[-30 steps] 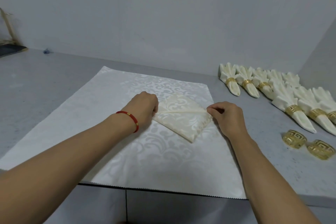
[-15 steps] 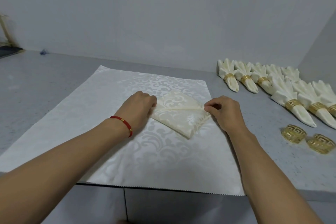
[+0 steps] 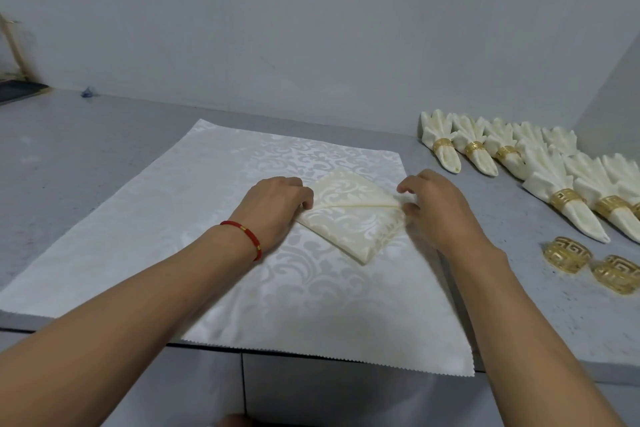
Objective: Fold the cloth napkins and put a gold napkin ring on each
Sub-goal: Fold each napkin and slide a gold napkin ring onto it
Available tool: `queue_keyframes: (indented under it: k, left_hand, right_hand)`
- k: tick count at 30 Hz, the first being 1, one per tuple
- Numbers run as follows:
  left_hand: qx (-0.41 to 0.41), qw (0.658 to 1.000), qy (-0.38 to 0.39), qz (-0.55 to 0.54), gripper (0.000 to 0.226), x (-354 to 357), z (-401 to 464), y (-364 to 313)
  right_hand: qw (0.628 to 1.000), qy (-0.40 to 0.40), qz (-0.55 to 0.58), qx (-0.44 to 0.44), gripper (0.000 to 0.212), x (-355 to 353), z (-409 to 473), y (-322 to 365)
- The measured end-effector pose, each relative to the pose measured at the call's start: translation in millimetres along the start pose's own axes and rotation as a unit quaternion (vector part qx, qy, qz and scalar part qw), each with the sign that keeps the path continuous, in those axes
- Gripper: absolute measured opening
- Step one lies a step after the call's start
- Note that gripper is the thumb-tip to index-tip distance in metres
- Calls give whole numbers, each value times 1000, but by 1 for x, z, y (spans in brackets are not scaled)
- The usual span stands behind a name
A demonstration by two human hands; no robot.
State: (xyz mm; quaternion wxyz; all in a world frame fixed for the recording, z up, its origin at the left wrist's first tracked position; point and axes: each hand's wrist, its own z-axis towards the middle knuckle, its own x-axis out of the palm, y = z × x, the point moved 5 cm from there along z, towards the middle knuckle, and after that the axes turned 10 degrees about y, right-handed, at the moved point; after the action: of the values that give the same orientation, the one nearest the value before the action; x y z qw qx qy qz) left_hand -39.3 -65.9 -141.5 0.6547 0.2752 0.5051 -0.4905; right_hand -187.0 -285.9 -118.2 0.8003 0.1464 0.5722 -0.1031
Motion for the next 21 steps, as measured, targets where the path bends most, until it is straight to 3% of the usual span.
queue_keyframes:
  k: [2,4,6,10,17,21]
  left_hand:
    - [2,1000,-4,-4,28,-1,-1,0]
    - [5,1000,-12,-8,26,-2,-1,0]
    - [9,1000,-9,5,24,-2,-1,1]
    - [13,999,7,34,23,-6,0,0]
    - [7,996,84,15,30,-17,1,4]
    - [9,988,151,10,27,-25,-2,1]
  right_hand:
    - [995,-19,14,-94,28,-12,-6,24]
    - [984,37,0,-175,23,-8,-16,43]
    - [977,92,-43,-188,16,3,-27,46]
    - [982,89,-38,-161,13,0,-43,32]
    - [963,143,-158,-164,79,-7,-62,58]
    - [967,116,-173,-149,77,-7,-59,65]
